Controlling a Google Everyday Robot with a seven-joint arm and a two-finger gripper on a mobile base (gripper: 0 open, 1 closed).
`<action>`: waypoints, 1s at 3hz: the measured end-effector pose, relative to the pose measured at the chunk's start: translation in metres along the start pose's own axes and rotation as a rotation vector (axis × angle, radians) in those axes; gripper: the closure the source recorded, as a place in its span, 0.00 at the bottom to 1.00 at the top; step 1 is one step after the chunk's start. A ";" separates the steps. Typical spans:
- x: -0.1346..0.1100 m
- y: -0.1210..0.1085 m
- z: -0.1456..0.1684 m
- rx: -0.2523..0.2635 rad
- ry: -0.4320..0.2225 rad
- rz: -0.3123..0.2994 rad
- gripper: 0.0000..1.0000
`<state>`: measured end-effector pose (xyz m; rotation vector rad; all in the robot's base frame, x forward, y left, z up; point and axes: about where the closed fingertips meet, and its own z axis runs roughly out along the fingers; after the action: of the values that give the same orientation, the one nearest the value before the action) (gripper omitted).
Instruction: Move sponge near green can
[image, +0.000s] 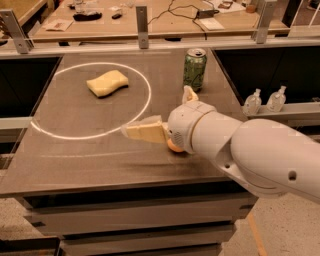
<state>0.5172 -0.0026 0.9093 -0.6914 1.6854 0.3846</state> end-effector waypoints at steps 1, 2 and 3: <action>0.008 0.002 0.019 0.004 0.019 -0.006 0.00; 0.013 -0.002 0.040 0.011 0.050 -0.024 0.00; 0.016 -0.002 0.062 0.014 0.069 -0.048 0.00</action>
Offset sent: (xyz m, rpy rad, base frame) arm 0.0548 0.0289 -0.0302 -0.0898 0.0336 -0.0213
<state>0.5643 0.0291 0.8800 -0.7409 1.7321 0.3183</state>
